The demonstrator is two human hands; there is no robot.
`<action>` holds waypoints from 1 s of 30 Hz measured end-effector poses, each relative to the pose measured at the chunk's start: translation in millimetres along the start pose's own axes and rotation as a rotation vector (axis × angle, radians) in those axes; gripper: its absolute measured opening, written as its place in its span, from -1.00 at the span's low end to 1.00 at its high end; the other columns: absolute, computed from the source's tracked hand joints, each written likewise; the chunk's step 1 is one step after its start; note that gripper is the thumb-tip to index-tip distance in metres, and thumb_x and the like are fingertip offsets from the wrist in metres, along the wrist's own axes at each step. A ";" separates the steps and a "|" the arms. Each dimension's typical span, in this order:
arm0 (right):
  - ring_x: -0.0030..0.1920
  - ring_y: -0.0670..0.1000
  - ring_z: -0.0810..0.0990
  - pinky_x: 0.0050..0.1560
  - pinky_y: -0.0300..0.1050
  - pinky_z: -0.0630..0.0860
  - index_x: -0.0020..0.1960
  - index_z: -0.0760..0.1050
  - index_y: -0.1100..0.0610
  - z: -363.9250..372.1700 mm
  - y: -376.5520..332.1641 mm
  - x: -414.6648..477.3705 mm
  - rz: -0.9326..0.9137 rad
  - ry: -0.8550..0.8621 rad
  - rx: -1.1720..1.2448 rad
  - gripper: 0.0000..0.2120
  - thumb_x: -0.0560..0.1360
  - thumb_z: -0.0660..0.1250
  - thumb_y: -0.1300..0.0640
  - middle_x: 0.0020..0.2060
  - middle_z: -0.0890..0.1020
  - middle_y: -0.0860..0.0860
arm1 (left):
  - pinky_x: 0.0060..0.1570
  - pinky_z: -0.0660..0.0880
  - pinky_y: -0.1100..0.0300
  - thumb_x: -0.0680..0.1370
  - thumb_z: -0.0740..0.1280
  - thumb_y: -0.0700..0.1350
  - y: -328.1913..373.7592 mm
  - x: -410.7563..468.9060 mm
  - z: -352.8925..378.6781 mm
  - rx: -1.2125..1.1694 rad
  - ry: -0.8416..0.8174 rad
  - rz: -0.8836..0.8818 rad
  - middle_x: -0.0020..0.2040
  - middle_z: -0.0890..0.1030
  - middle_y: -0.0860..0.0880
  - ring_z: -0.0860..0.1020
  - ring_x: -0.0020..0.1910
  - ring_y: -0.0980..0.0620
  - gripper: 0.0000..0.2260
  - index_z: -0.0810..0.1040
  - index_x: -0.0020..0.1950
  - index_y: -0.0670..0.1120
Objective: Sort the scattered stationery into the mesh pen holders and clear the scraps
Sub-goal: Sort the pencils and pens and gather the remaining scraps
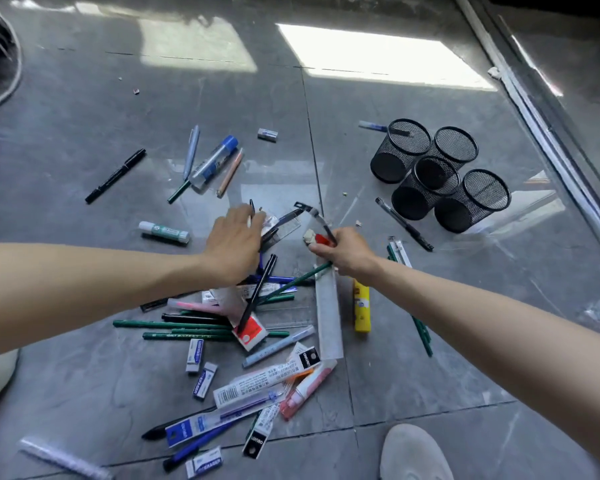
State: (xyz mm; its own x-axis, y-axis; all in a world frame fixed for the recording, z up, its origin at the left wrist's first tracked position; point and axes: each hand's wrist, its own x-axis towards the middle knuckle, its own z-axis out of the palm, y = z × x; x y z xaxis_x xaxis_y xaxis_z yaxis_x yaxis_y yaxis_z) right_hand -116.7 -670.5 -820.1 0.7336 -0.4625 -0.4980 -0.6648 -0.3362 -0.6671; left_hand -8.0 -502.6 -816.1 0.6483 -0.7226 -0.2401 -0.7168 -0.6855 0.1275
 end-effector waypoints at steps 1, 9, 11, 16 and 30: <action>-0.44 -0.10 0.32 -0.44 -0.25 0.27 -0.34 0.35 0.06 6.2 -0.8 0.4 -0.006 -0.025 0.005 -0.70 0.49 0.40 0.09 -0.45 0.39 -0.05 | 0.12 0.30 0.05 0.48 0.29 -0.17 1.0 -0.7 3.4 -0.012 0.032 0.120 0.30 0.29 -0.15 0.32 0.22 -0.15 -0.49 0.23 0.40 -0.10; -0.47 -0.06 0.40 -0.56 -0.29 0.34 -0.14 0.45 0.14 31.9 -24.0 -9.4 0.053 -0.172 0.184 -0.86 0.58 0.25 0.14 -0.39 0.48 0.03 | -0.18 0.35 0.16 0.53 0.33 0.04 12.6 -24.1 9.0 -0.326 -0.325 0.283 -0.13 0.51 -0.01 0.46 -0.16 -0.01 -0.44 0.19 0.44 -0.07; -0.47 -0.06 0.46 -0.55 -0.30 0.38 0.02 0.45 0.17 35.6 -27.4 -12.4 0.106 -0.228 0.248 -0.85 0.62 0.18 0.09 -0.35 0.54 0.06 | -0.21 0.40 0.12 0.54 0.31 -0.06 8.7 -25.7 14.1 -0.340 -0.325 0.213 -0.18 0.53 -0.05 0.47 -0.22 -0.04 -0.42 0.11 0.47 -0.06; -0.43 -0.01 0.48 -0.48 -0.24 0.40 -0.17 0.43 0.17 45.9 -30.4 -18.4 0.125 -0.238 0.314 -0.59 0.66 -0.02 -0.05 -0.36 0.54 0.10 | -0.14 0.51 -0.04 0.51 0.24 -0.19 3.2 -29.1 17.5 -0.370 -0.292 0.121 -0.18 0.57 -0.18 0.54 -0.21 -0.15 -0.33 -0.07 0.51 -0.03; 0.02 0.03 0.52 0.07 -0.09 0.47 0.15 0.54 0.17 25.8 -6.3 -11.8 -0.173 0.074 -0.300 -0.75 0.51 0.22 0.23 0.07 0.53 0.09 | -0.14 0.47 0.05 0.45 0.20 -0.34 13.3 -13.3 15.2 -0.278 0.041 0.103 0.21 0.23 -0.08 0.40 0.12 -0.09 -0.48 0.23 0.39 -0.08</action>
State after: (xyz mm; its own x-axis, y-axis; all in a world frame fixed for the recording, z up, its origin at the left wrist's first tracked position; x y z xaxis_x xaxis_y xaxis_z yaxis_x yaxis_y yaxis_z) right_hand -117.6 -641.7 -824.3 0.8340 -0.4323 -0.3429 -0.5516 -0.6357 -0.5401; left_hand -30.0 -500.8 -825.8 0.5899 -0.7885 -0.1742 -0.6850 -0.6028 0.4092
